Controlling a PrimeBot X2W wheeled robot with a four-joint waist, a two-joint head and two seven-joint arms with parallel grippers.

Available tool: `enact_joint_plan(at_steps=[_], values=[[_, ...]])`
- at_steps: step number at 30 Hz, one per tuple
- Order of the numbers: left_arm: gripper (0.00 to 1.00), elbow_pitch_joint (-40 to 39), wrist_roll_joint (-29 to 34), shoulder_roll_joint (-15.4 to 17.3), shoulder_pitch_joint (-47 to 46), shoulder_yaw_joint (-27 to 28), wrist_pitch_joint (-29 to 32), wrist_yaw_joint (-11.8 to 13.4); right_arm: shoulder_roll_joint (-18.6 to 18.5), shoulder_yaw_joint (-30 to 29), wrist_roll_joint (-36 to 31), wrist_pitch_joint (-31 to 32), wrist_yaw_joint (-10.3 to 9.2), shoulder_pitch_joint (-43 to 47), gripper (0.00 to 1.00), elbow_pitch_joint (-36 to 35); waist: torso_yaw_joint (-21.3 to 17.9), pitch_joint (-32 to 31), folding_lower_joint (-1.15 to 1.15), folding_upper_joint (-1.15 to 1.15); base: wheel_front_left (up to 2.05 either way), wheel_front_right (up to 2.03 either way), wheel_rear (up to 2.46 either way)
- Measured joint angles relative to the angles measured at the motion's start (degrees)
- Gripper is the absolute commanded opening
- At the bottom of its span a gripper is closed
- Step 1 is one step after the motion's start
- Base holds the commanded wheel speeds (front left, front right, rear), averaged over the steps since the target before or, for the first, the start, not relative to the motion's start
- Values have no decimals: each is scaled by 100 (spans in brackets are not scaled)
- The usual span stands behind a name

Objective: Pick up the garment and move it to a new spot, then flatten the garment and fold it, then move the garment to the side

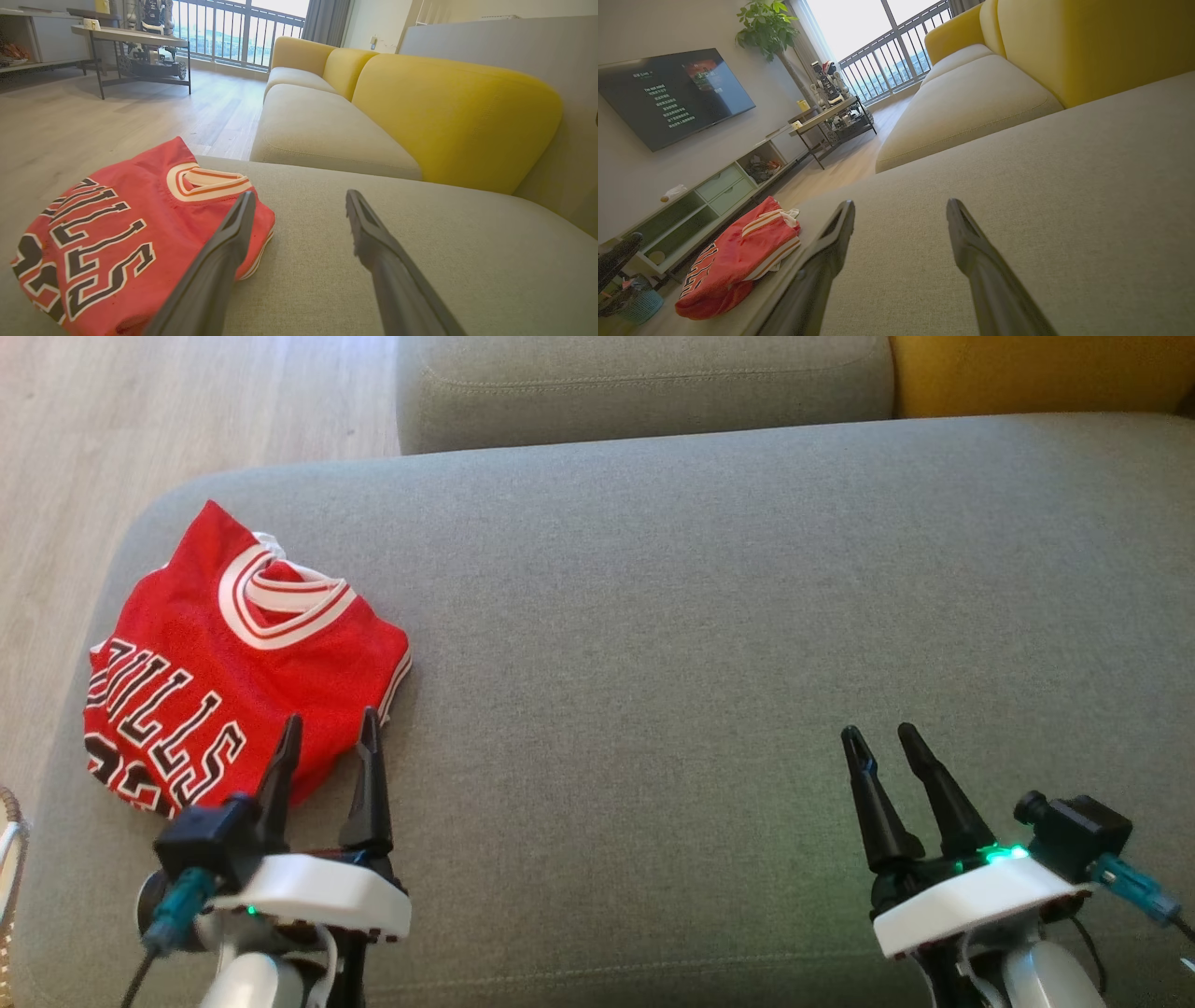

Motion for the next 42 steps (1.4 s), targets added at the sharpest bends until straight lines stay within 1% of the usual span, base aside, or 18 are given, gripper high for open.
enact_joint_plan(at_steps=[1, 10, 28, 34, 38, 42], values=[[100, -46, 151, 22, 0, -66, -19, 49, 0, 16, -133, -49, 0, -1, 100, -12, -1, 14, 0, 0, 0, 0, 0], [100, -211, 802, 136, -18, -296, -174, 245, -3, 4, -738, -197, 0, -82, 100, -99, -2, 9, 0, 0, 0, 0, 0], [100, -427, 2020, 275, -14, -623, -476, 492, -13, 38, -1914, -505, 0, -81, 100, -268, -9, -50, 0, 0, 0, 0, 0], [100, -428, 2118, 293, -9, -625, -477, 485, -14, 91, -2015, -527, 0, -81, 100, -276, -6, -75, 0, 0, 0, 0, 0], [100, -393, 2117, 290, -2, -617, -478, 436, -14, 105, -2015, -527, 0, -81, 100, -276, 6, -79, 0, 0, 0, 0, 0], [100, -299, 2079, 260, 10, -594, -478, 335, -15, 105, -2016, -528, 0, -81, 100, -276, 29, -68, 0, 0, 0, 0, 0]])
